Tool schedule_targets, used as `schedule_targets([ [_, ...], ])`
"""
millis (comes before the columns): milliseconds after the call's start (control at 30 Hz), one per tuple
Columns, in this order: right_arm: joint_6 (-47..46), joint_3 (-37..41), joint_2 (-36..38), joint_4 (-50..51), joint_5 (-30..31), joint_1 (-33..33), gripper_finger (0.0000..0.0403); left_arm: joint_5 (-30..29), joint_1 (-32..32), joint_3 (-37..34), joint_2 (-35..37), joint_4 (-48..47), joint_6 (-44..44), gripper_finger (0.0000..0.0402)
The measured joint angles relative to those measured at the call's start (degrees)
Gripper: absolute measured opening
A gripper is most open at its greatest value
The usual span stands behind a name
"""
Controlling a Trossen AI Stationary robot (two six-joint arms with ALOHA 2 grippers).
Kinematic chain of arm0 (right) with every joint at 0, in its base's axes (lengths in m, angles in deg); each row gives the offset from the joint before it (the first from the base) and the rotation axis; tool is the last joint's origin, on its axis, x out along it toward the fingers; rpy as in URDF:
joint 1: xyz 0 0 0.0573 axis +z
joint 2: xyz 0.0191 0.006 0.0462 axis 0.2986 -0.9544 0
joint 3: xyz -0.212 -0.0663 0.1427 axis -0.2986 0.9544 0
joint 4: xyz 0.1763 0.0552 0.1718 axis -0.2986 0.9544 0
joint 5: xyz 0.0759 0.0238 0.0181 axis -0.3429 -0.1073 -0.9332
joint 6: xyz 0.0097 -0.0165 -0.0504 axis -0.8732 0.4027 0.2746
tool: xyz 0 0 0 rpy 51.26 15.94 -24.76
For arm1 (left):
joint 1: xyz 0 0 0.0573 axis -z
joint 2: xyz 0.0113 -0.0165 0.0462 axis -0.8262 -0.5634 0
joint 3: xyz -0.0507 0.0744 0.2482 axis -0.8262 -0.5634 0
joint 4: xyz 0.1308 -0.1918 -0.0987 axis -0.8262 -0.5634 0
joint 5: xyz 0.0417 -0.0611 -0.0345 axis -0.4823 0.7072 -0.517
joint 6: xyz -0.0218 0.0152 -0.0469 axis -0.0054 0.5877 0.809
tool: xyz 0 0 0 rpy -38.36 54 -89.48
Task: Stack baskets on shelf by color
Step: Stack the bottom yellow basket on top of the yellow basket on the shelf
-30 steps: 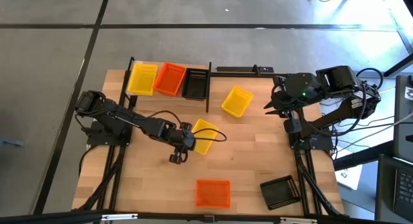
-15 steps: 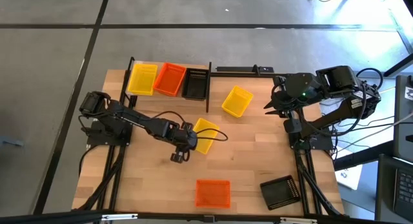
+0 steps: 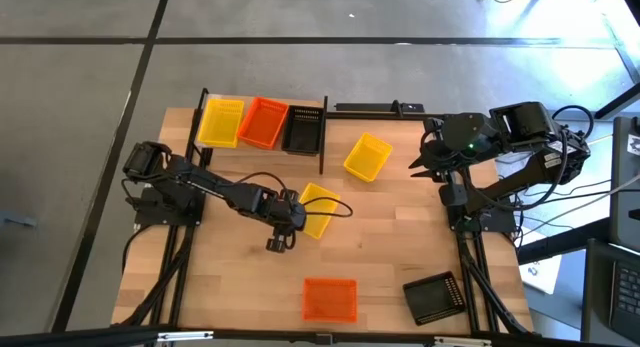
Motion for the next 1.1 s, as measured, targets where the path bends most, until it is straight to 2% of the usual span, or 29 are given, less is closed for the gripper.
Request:
schedule_targets([
  [300, 0.1, 0.0, 0.0, 0.0, 0.0, 0.0, 0.0086, 0.4, 0.2, 0.1, -2.0, 1.1, 0.2, 0.0053],
  [467, 0.2, 0.0, 0.0, 0.0, 0.0, 0.0, 0.0086, 0.5, 0.2, 0.8, -2.6, 0.8, 4.7, 0.0011],
  [567, 0.2, 0.0, 0.0, 0.0, 0.0, 0.0, 0.0086, 0.9, 0.1, 3.5, -2.6, -0.7, 6.1, 0.0004],
  [767, 0.2, 0.0, 0.0, 0.0, 0.0, 0.0, 0.0086, 5.1, 0.2, 13.5, -2.6, -7.4, 3.4, 0.0001],
  [900, 0.2, 0.0, 0.0, 0.0, 0.0, 0.0, 0.0086, 5.0, 0.4, 22.8, -2.6, -15.8, -1.2, 0.0001],
  [1000, 0.2, 0.0, 0.0, 0.0, 0.0, 0.0, 0.0086, 3.2, 0.2, 30.6, -2.6, -22.7, -1.7, 0.0001],
  [1100, 0.2, 0.0, 0.0, 0.0, 0.0, 0.0, 0.0086, -1.6, 0.1, 38.6, -2.6, -29.8, -2.4, 0.0],
])
